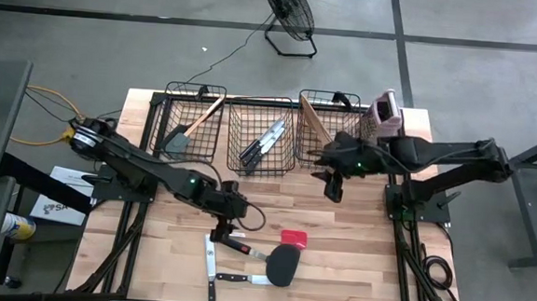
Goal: Pick & Place Kitchen Items
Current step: Put the black spatula into the left black wire basket
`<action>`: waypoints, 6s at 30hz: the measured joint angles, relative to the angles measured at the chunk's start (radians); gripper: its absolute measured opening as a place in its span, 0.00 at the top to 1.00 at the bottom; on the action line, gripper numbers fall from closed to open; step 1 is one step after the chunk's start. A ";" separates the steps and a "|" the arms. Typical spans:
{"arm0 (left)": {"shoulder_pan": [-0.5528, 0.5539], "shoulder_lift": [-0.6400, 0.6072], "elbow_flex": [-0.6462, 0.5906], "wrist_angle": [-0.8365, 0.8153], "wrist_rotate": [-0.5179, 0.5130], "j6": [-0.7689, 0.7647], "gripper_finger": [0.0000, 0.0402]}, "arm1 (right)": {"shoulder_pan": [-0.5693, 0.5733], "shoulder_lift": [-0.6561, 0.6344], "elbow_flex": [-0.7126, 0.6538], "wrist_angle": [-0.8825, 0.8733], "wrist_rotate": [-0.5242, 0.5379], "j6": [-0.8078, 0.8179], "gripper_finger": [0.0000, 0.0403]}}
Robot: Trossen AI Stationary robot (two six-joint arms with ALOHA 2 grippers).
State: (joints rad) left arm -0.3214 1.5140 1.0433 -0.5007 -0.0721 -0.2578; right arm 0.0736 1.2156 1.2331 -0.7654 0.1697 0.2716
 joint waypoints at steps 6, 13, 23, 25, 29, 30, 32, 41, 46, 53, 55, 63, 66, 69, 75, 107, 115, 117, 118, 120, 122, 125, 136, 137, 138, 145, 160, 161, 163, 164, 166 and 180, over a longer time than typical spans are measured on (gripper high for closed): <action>0.000 0.073 0.000 0.092 0.037 0.062 0.30 | 0.091 0.000 -0.006 0.007 0.077 0.061 0.63; -0.010 0.127 0.000 0.142 0.073 0.128 0.30 | 0.164 0.000 -0.007 0.020 0.099 0.086 0.63; -0.076 0.196 0.008 0.236 0.031 0.219 0.30 | 0.227 0.000 -0.007 0.016 0.173 0.137 0.63; -0.092 0.199 0.004 0.217 0.009 0.228 0.30 | 0.231 0.000 -0.007 0.017 0.175 0.149 0.63; -0.105 0.218 0.005 0.241 -0.008 0.236 0.30 | 0.240 0.000 -0.007 0.015 0.184 0.162 0.63; -0.113 0.217 0.003 0.235 -0.012 0.236 0.30 | 0.242 0.000 -0.007 0.015 0.192 0.163 0.63; -0.119 0.229 0.007 0.261 -0.014 0.241 0.30 | 0.246 0.000 -0.007 0.015 0.199 0.171 0.63; -0.151 0.230 0.005 0.268 -0.039 0.259 0.30 | 0.247 0.000 -0.007 0.016 0.199 0.173 0.63; -0.158 0.258 0.005 0.273 -0.046 0.273 0.30 | 0.247 0.000 -0.007 0.017 0.199 0.173 0.63; -0.158 0.272 0.005 0.304 -0.046 0.276 0.30 | 0.247 0.000 -0.007 0.018 0.199 0.173 0.63; -0.159 0.272 0.005 0.304 -0.046 0.276 0.30 | 0.247 0.000 -0.007 0.018 0.199 0.173 0.63; -0.184 0.307 0.004 0.326 -0.042 0.281 0.30 | 0.247 0.000 -0.007 0.017 0.199 0.172 0.63; -0.185 0.320 0.004 0.311 -0.046 0.278 0.30 | 0.247 0.000 -0.007 0.018 0.199 0.170 0.63; -0.183 0.333 0.008 0.330 -0.047 0.259 0.31 | 0.247 0.000 -0.006 0.019 0.199 0.170 0.63; -0.183 0.333 0.006 0.321 -0.039 0.254 0.46 | 0.247 0.000 -0.006 0.018 0.199 0.170 0.63; -0.183 0.134 0.004 0.224 -0.192 0.119 0.74 | 0.247 0.000 -0.006 0.011 0.198 0.169 0.63; -0.183 0.033 0.004 0.153 -0.403 -0.027 0.74 | 0.247 0.000 -0.006 0.005 0.198 0.169 0.63; -0.183 0.007 0.004 0.136 -0.456 -0.055 0.74 | 0.247 0.000 -0.006 0.005 0.198 0.169 0.63; -0.183 -0.005 0.004 0.128 -0.484 -0.068 0.74 | 0.247 0.000 -0.006 0.005 0.198 0.169 0.63; -0.183 -0.029 0.004 0.105 -0.539 -0.090 0.74 | 0.247 0.000 -0.006 0.004 0.198 0.169 0.63; -0.183 -0.054 0.004 0.077 -0.599 -0.118 0.74 | 0.247 0.000 -0.006 0.005 0.198 0.169 0.63; -0.183 -0.089 0.004 0.024 -0.712 -0.181 0.74 | 0.247 0.000 -0.006 0.005 0.198 0.168 0.63; -0.127 -0.215 0.005 -0.283 -0.954 -0.437 0.74 | 0.247 0.000 -0.006 0.005 0.198 0.163 0.63; -0.111 -0.221 0.005 -0.308 -0.956 -0.456 0.74 | 0.247 0.000 -0.006 0.005 0.198 0.162 0.63; -0.094 -0.223 0.005 -0.335 -0.956 -0.472 0.74 | 0.247 0.000 -0.006 0.005 0.198 0.160 0.63; 0.040 -0.222 0.005 -0.502 -0.950 -0.541 0.74 | 0.247 0.000 -0.006 0.005 0.198 0.151 0.63; 0.345 -0.221 0.005 -0.682 -0.897 -0.499 0.74 | 0.247 0.000 -0.006 0.005 0.198 0.143 0.63; 0.366 -0.221 0.005 -0.697 -0.882 -0.481 0.74 | 0.247 0.000 -0.006 0.005 0.198 0.143 0.63; 0.406 -0.221 0.005 -0.710 -0.857 -0.447 0.74 | 0.247 0.000 -0.006 0.005 0.198 0.143 0.63; 0.424 -0.221 0.005 -0.712 -0.850 -0.430 0.74 | 0.247 0.000 -0.006 0.006 0.198 0.143 0.63; 0.459 -0.221 0.005 -0.713 -0.844 -0.401 0.74 | 0.247 0.000 -0.006 0.005 0.198 0.143 0.63; 0.643 -0.221 -0.008 -0.774 -0.839 -0.350 0.74 | 0.247 0.000 -0.007 0.005 0.198 0.142 0.63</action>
State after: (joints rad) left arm 0.3221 1.2930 1.0348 -1.2743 -0.9112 -0.6077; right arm 0.3206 1.2160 1.2263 -0.7601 0.3679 0.4137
